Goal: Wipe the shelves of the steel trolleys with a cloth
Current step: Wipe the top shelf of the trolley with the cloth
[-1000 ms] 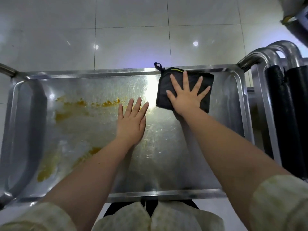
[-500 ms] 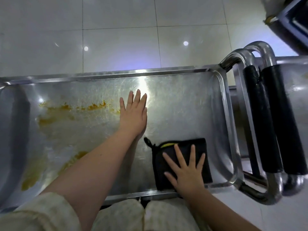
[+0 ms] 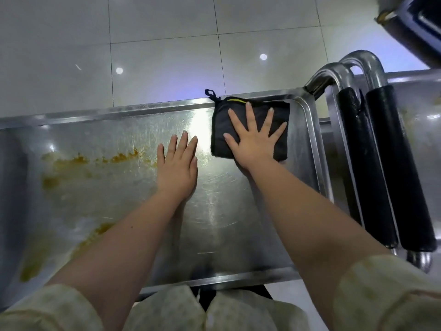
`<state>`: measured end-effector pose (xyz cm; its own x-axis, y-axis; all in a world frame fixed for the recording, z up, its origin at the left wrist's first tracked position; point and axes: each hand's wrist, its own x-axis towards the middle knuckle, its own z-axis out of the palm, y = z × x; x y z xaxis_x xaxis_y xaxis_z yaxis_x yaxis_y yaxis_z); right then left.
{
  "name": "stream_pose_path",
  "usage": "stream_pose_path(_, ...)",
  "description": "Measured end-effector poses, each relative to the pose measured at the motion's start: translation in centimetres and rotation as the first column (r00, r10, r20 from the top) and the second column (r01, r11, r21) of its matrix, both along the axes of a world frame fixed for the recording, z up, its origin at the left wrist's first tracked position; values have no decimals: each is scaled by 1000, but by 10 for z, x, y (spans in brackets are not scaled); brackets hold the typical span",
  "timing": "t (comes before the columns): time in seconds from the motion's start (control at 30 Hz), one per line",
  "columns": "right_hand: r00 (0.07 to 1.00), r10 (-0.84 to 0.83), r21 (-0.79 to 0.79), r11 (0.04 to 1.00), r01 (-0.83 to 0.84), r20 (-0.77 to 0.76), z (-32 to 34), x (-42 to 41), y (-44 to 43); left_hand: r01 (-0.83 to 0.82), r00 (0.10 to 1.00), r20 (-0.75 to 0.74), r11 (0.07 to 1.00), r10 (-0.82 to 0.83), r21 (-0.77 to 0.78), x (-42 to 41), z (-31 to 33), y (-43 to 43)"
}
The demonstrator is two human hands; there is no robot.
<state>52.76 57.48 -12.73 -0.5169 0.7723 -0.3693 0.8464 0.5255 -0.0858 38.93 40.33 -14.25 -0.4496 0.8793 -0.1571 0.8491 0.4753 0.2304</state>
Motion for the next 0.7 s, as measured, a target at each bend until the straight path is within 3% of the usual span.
stream_pose_path(0.3,973,230,-38,972,-231,-37,5,158,-179,13,1000,-26,999,-14,-38,4,2,0)
stream_pose_path(0.4,957,291,-81,953,-291,-14,8,182,-203,19,999,-26,999,-20,-47,5,3,0)
stream_pose_path(0.53,970,236,-28,971,-238,-65,9,146,-142,13,1000,-24,999,-14,-47,1,1,1)
stream_pose_path(0.7,999,-41,17,999,42,-19,0,67,17,13,999,-36,999,-14,-38,0,-1,1)
